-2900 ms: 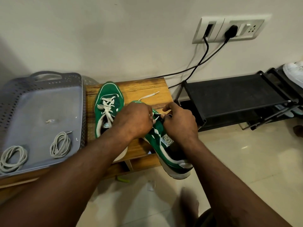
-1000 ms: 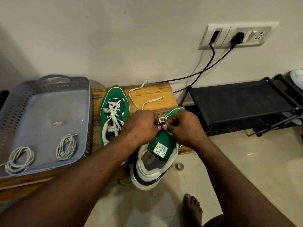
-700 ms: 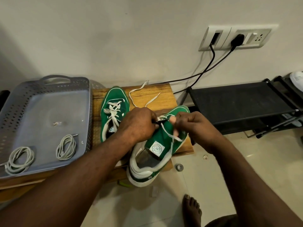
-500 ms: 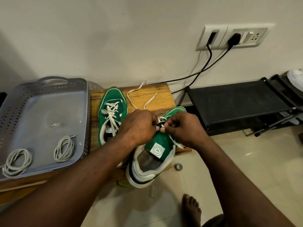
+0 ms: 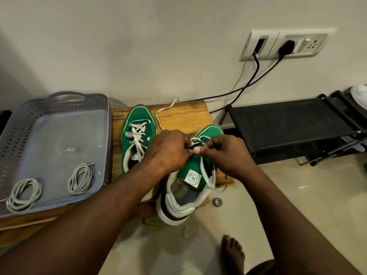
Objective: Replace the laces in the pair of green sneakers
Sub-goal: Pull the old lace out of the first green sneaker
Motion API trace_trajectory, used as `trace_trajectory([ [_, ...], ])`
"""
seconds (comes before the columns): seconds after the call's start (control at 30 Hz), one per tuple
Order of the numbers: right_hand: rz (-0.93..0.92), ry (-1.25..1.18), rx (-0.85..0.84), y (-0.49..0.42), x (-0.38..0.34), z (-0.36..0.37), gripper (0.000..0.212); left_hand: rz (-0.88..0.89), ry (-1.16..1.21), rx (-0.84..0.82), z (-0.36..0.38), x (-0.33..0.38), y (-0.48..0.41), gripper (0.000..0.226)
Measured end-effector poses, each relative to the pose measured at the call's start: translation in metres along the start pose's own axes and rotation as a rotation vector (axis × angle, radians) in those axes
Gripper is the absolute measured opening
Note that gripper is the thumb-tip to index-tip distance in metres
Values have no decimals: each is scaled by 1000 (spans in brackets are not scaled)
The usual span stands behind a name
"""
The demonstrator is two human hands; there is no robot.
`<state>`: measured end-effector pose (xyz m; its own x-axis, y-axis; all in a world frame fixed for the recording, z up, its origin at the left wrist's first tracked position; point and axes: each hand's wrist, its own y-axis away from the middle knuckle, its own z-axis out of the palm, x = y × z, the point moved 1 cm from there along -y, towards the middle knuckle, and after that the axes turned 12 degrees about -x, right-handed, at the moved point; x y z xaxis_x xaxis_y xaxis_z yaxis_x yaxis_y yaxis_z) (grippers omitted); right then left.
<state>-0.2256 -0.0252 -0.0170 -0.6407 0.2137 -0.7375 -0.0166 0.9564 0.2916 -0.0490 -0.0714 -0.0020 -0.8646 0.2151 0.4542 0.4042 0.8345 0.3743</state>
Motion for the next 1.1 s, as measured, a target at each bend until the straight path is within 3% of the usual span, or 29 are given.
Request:
trace_trajectory([
  [0.13,-24,43,-45,-2,-3,3,14,-3,8,-5,1,0,1,19],
  [0.23,-268,-210,-348,8,-10,-11,8,-30,13,30,1,-2,2,20],
  [0.3,-318,-318,-517,18,-10,-20,5,-34,12,33,0,-3,1,20],
  [0.37,-221,-297,-429,17,-6,-20,23,-33,17,15,0,-4,0,21],
  [0.43,-78,-124,-175,11,-3,-14,46,-34,31,-2,0,-3,0,19],
  [0.5,8,-14,-6,4,0,-6,43,-19,49,-8,1,0,0,18],
  [0.6,22,24,-25,-4,3,1,18,3,40,-15,2,3,2,17],
  [0.67,-24,51,-94,-4,0,0,13,-3,32,-8,3,3,4,19],
  [0.77,-212,-180,-434,9,-9,-14,4,-31,55,7,3,1,4,21],
  [0.83,-233,-250,-558,18,-7,-23,3,-42,65,4,3,-1,4,22],
  [0.9,-166,-243,-472,16,0,-22,10,-39,50,-5,2,0,3,25],
  [1.0,-22,-95,-174,6,2,-8,27,-32,45,-19,3,2,1,23],
  [1.1,34,17,-110,-3,1,6,14,-30,37,-39,5,2,1,18],
])
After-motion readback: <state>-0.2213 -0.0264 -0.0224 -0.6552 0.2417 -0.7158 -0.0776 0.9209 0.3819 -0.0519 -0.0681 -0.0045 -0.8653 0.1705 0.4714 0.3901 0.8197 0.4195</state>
